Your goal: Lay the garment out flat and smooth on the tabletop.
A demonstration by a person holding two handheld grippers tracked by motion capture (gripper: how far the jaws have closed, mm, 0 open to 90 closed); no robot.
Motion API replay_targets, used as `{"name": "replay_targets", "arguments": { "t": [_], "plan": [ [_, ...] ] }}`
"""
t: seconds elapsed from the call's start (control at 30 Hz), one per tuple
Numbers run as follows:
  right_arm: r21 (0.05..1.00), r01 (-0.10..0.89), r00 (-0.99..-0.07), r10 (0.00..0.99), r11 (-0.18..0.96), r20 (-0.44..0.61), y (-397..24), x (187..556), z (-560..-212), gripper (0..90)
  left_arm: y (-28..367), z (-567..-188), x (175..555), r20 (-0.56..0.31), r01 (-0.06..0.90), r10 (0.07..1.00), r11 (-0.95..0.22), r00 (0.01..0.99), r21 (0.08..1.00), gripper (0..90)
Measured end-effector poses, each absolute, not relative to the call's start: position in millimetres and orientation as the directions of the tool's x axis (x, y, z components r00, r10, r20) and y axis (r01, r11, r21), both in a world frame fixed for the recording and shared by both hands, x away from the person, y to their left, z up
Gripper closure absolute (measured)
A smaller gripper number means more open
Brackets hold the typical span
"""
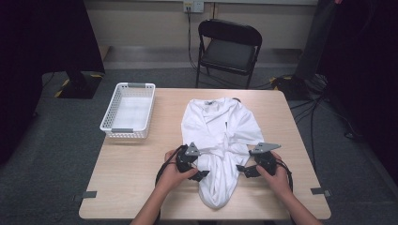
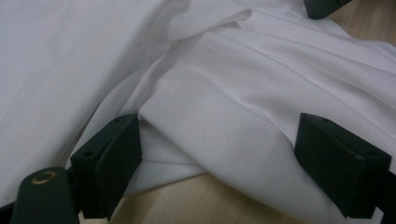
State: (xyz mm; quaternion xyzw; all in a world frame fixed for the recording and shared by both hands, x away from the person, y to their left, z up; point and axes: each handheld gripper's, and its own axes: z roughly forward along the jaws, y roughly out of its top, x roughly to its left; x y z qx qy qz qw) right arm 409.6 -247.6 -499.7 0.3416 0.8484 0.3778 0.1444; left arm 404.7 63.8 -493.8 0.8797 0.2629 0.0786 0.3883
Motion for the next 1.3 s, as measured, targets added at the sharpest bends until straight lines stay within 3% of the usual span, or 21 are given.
{"name": "replay_targets", "arguments": {
  "t": [0.23,0.83,1.0,1.3],
  "plan": [
    [0.729,0.486,-0.718,0.696,0.483,0.018,-247.6,411.9,-500.2,8.7,65.3,-497.5,402.4,-0.035,0.366,0.508,-0.569,0.861,0.737,13.0],
    [0.73,0.496,-0.705,0.709,0.471,0.022,-246.8,410.5,-500.1,8.6,66.2,-499.3,401.9,-0.035,0.357,0.503,-0.561,0.863,0.747,11.9],
    [0.737,0.526,-0.693,0.716,0.425,0.082,-253.2,412.9,-495.2,14.4,66.2,-499.3,401.9,-0.034,0.357,0.503,-0.561,0.863,0.747,11.9],
    [0.747,0.529,-0.626,0.779,0.403,0.023,-280.4,440.0,-474.8,22.2,66.2,-499.3,402.2,-0.033,0.354,0.5,-0.563,0.865,0.747,11.7]
  ]
}}
